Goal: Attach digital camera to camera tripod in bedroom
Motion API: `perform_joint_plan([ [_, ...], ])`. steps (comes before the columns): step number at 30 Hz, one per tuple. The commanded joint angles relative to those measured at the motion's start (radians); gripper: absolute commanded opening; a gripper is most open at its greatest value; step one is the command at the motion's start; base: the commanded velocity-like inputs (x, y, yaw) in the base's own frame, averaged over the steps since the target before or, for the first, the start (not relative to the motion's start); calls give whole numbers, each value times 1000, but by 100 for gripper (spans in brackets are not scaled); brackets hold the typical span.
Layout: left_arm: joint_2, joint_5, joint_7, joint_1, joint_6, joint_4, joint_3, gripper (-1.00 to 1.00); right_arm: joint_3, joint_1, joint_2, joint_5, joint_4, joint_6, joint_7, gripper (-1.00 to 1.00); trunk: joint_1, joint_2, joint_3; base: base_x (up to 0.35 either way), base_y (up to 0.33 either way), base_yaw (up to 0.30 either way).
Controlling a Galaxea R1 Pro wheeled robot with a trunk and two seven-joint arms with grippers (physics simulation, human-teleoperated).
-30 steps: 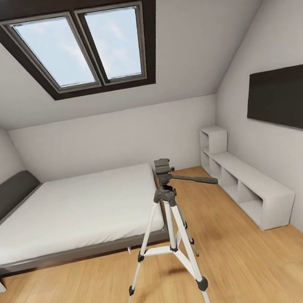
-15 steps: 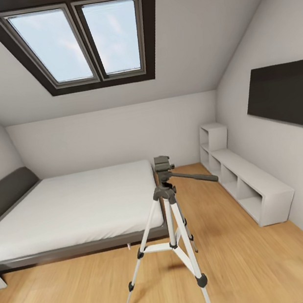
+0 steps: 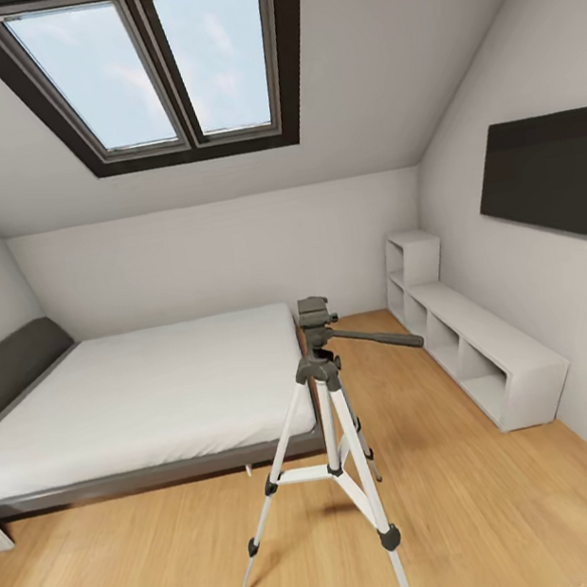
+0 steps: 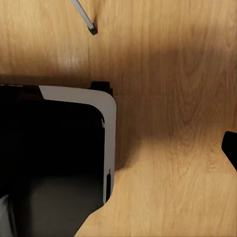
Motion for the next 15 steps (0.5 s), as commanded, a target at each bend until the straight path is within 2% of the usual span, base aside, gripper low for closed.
perform_joint_plan([
  [1,0,5,3,-1,4,0,-9,-100,-2,-1,0,6,1,1,3,100,0,-2,-3,0,0,0],
  [15,0,7,3,-1,4,0,-9,-100,-2,-1,-2,6,1,1,3,100,0,-2,-25,-15,0,0],
])
